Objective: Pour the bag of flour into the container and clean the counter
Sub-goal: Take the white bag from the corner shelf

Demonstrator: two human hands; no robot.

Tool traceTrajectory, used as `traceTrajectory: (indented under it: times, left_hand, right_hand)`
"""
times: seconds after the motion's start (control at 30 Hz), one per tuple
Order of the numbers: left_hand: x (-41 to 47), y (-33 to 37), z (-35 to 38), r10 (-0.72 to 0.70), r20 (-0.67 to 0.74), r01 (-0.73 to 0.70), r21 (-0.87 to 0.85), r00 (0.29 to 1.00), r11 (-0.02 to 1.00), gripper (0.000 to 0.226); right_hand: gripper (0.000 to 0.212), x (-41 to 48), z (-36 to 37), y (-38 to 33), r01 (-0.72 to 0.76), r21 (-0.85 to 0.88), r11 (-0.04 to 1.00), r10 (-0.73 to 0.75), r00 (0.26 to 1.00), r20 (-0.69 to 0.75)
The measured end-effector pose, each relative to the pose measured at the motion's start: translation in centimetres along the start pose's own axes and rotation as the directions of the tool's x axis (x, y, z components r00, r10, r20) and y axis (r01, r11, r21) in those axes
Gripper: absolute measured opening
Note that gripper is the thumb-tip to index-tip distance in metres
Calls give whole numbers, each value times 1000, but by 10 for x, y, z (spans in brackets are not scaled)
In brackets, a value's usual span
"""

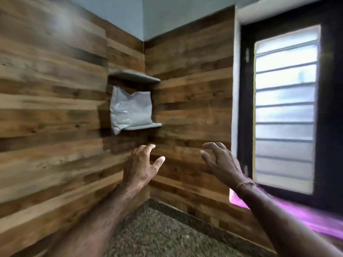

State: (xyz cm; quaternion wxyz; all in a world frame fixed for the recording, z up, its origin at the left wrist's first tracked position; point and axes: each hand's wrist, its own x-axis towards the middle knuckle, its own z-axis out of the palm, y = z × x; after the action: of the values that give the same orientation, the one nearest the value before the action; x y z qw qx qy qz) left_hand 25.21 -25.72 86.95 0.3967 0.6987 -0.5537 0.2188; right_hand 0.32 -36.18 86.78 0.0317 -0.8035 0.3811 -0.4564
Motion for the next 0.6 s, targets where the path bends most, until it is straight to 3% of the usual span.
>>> traceTrajectory:
  times: [0.1, 0.27, 0.4, 0.6]
  left_hand:
    - [57, -41, -14, -20, -47, 22, 30, 999, 999, 67]
    - [140, -93, -40, -11, -113, 27, 138, 993, 990, 59]
    - [200, -131, -48, -47, -129, 65, 138, 991, 988, 63]
    - [283, -173, -34, 31, -203, 1, 157, 979, 988, 67]
  right_hand:
    - [35, 67, 28, -22, 66, 12, 998, -66, 997, -27]
    - [34, 175, 79, -61, 146, 42, 988, -145, 989, -29]
    - [32, 247, 122, -93, 146, 112, 983, -148, 989, 13]
    - [27, 333, 180, -123, 173, 138, 975, -178, 984, 29]
